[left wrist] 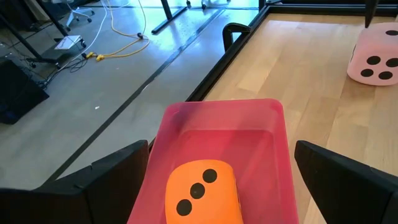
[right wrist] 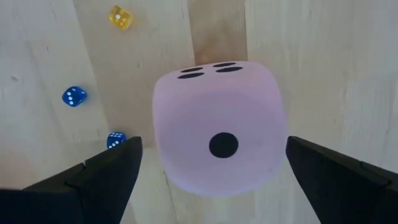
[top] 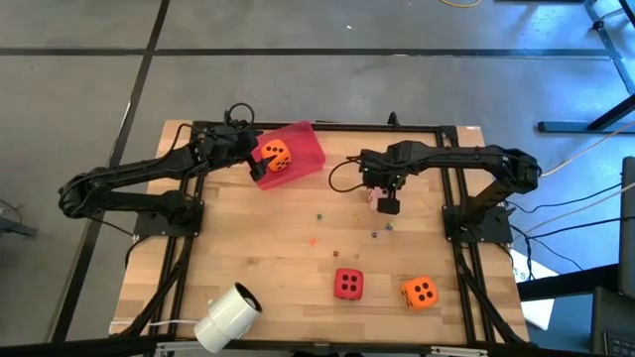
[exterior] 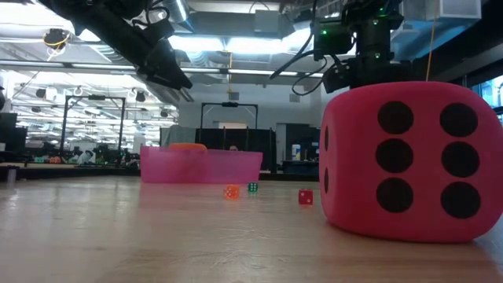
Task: Pick & Place Dice
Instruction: Put the large pink die into the red bin
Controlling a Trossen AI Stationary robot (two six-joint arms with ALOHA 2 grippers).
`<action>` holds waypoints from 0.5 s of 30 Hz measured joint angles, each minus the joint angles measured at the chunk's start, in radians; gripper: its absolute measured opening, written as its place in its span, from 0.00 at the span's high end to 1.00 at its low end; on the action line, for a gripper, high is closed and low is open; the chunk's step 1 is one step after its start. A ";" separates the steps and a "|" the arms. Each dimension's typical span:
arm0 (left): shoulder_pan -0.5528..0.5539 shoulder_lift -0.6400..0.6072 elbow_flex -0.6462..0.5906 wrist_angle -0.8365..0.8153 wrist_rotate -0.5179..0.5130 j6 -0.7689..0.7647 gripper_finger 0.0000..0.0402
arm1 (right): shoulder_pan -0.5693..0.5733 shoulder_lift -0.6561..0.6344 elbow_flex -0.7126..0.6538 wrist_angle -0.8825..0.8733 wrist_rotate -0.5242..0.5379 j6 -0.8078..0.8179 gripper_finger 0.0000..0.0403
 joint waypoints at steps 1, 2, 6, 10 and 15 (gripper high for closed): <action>0.000 0.000 0.000 0.000 0.000 0.000 0.00 | 0.000 0.000 0.000 0.000 0.000 -0.003 0.01; 0.000 0.000 0.000 0.000 0.000 0.000 0.00 | 0.000 0.000 0.000 0.001 0.002 -0.004 0.01; 0.000 0.000 0.000 0.000 0.000 0.000 0.00 | -0.011 0.000 0.000 0.002 0.024 -0.023 0.01; 0.000 0.000 0.000 0.000 0.000 0.000 0.00 | -0.023 -0.001 -0.015 0.029 0.002 -0.022 0.01; 0.000 0.000 0.000 0.000 0.000 0.000 0.00 | -0.024 -0.001 -0.056 0.059 -0.001 -0.026 0.01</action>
